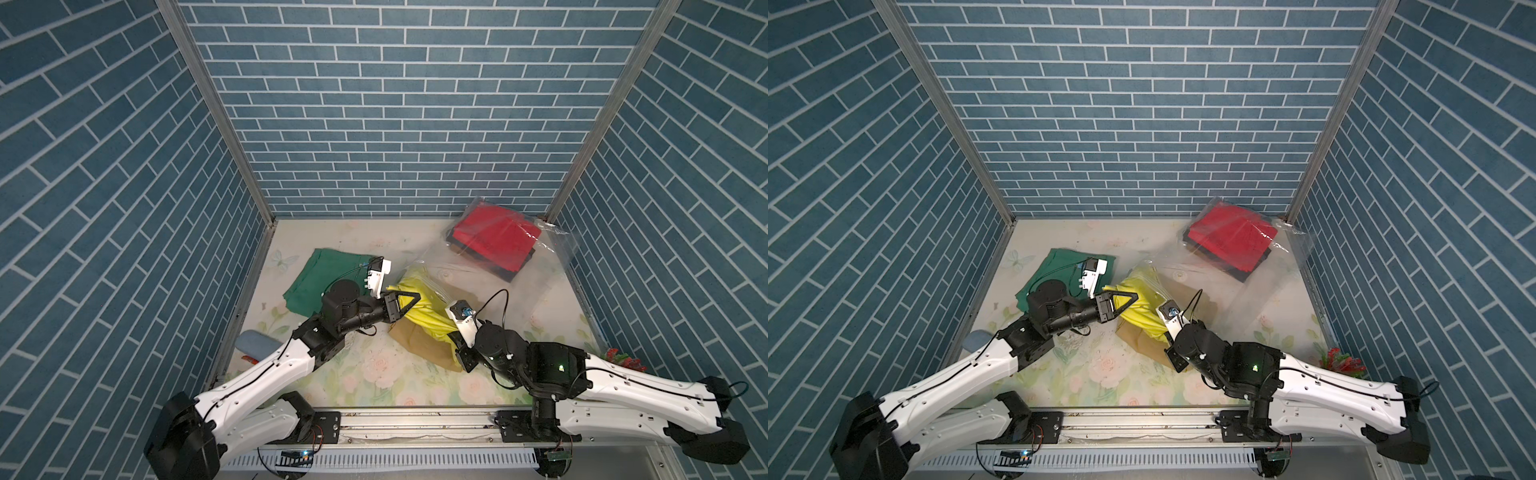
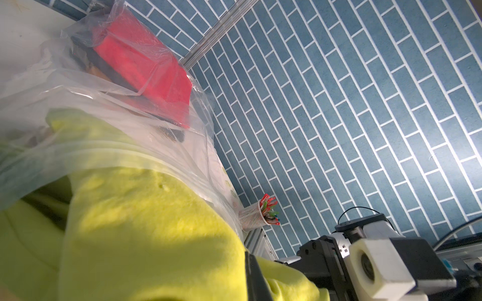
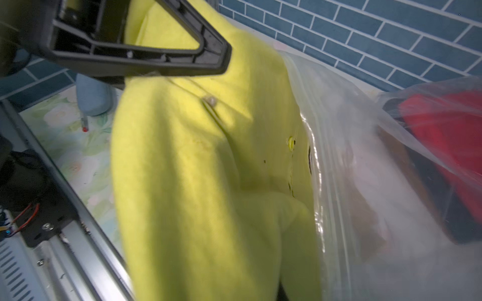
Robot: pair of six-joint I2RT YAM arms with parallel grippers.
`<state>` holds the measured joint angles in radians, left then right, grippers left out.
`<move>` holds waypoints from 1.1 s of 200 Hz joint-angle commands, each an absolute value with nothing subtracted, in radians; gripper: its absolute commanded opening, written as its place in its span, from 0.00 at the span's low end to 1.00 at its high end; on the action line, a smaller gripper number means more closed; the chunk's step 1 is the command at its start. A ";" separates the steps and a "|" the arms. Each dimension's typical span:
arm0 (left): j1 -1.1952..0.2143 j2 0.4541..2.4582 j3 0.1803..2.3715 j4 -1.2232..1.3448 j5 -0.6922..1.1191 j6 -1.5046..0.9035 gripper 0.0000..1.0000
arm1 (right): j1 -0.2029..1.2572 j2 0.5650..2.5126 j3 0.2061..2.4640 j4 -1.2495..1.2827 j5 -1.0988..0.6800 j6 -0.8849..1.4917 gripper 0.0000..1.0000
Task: Take the trousers out of the vacuum bag
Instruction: Take out the trousers from the vacuum bag.
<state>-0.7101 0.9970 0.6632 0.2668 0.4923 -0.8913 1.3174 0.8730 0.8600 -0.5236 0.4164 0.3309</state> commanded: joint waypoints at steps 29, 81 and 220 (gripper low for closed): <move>-0.695 0.841 0.693 0.067 0.413 -0.857 0.00 | 1.318 0.862 0.977 -0.537 0.202 0.291 0.04; -0.695 0.739 0.753 -0.105 0.383 -0.877 0.00 | 1.319 0.879 1.064 -0.565 0.014 0.267 0.04; -0.693 0.751 1.178 -0.589 -0.010 -0.726 0.00 | 1.298 1.132 1.158 -0.281 0.054 0.189 0.00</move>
